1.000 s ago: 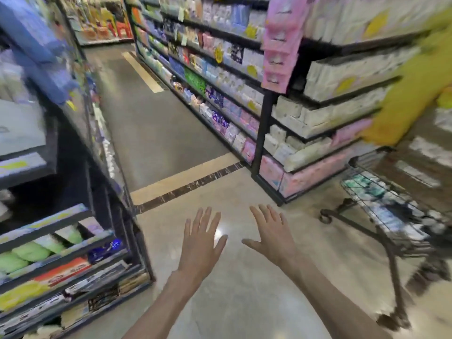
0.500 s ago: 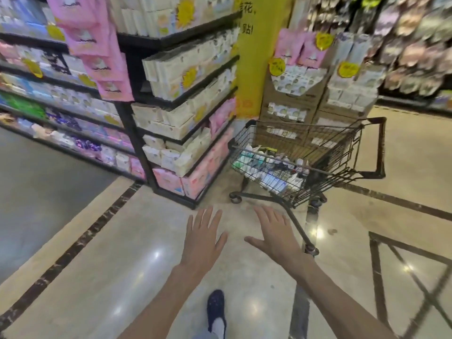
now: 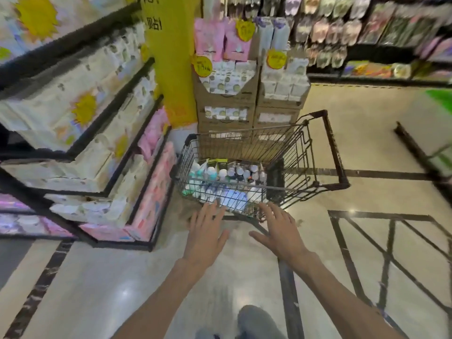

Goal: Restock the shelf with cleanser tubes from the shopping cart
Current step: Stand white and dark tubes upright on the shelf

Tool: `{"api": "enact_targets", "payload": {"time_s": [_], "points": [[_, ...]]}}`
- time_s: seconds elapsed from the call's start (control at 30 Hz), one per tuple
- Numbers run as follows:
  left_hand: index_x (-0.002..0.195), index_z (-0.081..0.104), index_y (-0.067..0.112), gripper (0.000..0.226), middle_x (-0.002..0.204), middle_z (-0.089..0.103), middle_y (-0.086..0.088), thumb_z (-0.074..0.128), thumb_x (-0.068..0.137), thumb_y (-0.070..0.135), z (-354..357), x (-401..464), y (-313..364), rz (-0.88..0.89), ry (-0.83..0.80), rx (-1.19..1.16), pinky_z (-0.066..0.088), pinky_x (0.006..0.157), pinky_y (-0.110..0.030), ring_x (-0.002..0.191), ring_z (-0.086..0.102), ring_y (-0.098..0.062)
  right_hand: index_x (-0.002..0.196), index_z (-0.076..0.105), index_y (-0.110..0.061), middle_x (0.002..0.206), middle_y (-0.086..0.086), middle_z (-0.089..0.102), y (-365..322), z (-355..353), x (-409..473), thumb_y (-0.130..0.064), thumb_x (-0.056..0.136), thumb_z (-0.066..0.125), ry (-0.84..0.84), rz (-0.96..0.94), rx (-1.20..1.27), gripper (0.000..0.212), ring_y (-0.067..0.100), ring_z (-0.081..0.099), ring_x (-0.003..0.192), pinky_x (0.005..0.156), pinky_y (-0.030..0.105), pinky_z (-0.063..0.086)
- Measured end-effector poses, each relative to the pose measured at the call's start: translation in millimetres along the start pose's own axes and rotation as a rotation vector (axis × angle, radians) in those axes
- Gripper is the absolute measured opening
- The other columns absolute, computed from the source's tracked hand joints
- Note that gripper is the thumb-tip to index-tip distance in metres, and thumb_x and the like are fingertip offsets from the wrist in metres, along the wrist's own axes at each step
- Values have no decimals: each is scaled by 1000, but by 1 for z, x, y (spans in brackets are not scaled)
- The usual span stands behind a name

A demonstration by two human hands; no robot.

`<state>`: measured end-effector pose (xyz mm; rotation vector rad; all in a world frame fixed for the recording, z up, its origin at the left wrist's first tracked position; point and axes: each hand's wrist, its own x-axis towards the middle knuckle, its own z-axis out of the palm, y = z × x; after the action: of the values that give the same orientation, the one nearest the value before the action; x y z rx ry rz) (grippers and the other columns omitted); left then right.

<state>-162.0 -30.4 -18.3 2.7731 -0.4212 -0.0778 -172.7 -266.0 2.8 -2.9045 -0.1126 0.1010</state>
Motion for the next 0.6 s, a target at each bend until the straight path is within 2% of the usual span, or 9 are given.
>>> {"api": "enact_targets", "payload": {"time_s": [0.07,0.17,0.27,0.37,0.43,0.6], "points": [[163,26,25,62,172,18,-3,38,108,51,2,37,-5,25,1,13,14,129,-50,160,11,-26,157,29,-23,157,7,38,9,-2,29,-67,89,61,11,31,23,87,30,37,145,117,49,33],[162,30,25,72,172,20,-2,18,102,62,4,91,-6,59,-7,-4,13,129,-48,160,12,-25,160,24,-25,162,4,33,28,0,75,-72,89,57,8,78,20,91,26,30,149,121,46,28],[164,21,29,68,173,11,1,21,104,60,15,147,-10,50,-44,0,4,129,-44,161,4,-22,160,25,-24,162,3,33,51,5,129,-70,88,59,-1,98,31,92,25,30,149,122,45,26],[164,21,27,65,173,11,-1,24,106,56,29,207,-13,46,-98,15,2,130,-44,161,3,-23,161,21,-24,164,4,31,75,13,187,-68,90,60,-32,110,54,92,24,27,151,123,45,25],[164,22,25,64,173,12,-2,27,108,55,42,247,-16,29,-146,1,5,130,-45,161,5,-25,162,21,-23,164,5,31,93,17,225,-66,91,60,-60,105,85,91,25,27,152,123,44,27],[159,38,17,82,167,31,-9,13,96,64,82,343,-17,-17,-203,-82,22,126,-48,154,28,-31,162,19,-22,165,8,31,136,34,310,-68,91,59,-171,121,148,93,26,29,151,123,42,29]]}}
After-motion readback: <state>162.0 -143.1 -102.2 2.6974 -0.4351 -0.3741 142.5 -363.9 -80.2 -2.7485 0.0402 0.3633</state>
